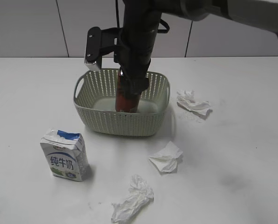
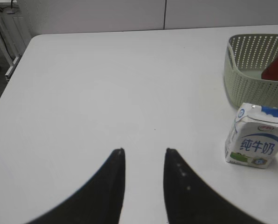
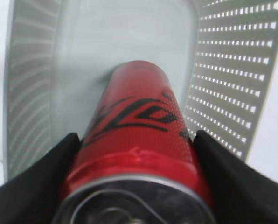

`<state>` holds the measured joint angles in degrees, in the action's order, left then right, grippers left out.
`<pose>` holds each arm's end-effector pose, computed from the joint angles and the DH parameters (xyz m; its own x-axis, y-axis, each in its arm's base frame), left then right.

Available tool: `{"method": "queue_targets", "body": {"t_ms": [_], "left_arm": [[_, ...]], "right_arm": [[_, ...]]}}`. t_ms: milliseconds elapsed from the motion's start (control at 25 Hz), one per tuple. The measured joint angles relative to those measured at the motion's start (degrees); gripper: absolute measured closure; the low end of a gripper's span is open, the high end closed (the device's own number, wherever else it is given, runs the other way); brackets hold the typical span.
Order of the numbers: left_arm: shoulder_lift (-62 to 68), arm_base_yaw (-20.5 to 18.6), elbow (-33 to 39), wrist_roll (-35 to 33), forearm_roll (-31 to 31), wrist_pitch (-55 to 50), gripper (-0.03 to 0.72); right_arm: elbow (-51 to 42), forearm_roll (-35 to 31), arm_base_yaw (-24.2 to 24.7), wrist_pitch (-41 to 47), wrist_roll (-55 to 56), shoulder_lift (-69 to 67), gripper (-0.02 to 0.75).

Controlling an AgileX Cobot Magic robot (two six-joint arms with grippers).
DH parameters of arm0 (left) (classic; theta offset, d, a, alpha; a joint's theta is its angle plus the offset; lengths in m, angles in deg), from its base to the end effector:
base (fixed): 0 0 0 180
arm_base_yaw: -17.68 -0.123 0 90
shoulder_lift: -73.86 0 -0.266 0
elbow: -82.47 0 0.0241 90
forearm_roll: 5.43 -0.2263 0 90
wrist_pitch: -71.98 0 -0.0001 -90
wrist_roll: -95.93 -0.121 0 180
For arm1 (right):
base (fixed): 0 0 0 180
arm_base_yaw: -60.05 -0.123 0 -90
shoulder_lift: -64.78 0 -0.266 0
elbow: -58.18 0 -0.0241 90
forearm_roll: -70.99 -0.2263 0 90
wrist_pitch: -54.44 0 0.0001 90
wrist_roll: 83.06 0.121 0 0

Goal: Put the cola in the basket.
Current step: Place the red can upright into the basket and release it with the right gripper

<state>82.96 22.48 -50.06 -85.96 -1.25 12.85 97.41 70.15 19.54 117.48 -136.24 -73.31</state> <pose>0.0211 -0.0094 0.2575 -0.4317 0.0317 -0.9015 0.1378 0.9900 -0.0311 0.3508 0.3018 0.1746 0.0829 -0.9767 -0.1978 -0.9702 -0.0337 -0.2400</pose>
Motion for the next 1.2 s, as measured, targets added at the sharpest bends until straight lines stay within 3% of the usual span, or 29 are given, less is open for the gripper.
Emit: {"method": "queue_targets", "body": {"t_ms": [360,800,1200], "left_arm": [[0.0,0.0,0.0,0.0,0.0,0.0,0.459],[0.0,0.0,0.0,0.0,0.0,0.0,0.456],[0.0,0.0,0.0,0.0,0.0,0.0,0.455]], "right_arm": [[0.0,0.0,0.0,-2.2,0.0,0.0,0.205],[0.3,0.8,0.0,-6.9,0.0,0.2,0.139],[0.4,1.7,0.1,-15.0,3.3,3.0,0.137]]}}
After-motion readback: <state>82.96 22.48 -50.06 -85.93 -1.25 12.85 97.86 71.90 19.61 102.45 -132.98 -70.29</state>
